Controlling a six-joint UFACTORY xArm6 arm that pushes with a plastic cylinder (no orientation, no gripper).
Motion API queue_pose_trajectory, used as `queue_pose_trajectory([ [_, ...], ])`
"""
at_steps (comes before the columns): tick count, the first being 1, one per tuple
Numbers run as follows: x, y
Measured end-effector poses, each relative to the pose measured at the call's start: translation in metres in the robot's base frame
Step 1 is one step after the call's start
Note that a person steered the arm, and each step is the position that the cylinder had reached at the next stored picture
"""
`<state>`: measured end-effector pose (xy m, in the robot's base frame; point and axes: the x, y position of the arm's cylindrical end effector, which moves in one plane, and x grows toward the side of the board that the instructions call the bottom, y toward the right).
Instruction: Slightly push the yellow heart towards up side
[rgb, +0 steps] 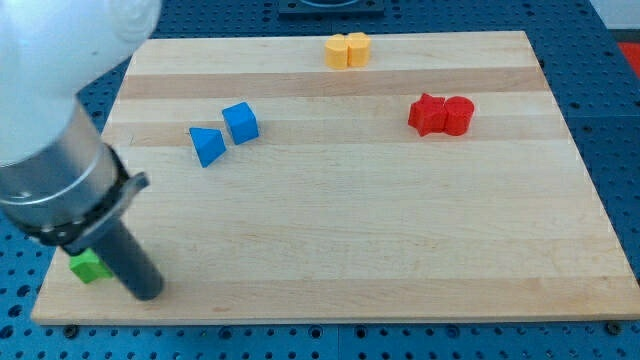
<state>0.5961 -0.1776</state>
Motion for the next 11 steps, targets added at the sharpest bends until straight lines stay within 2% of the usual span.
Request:
queue_pose_trajectory([
  [1, -0.014, 0.059],
  [2, -0.05, 0.118],
  [4, -0.119, 0.171],
  [7, -0.23, 0.196],
  [8, -0.249, 0.197],
  [11, -0.348, 0.182],
])
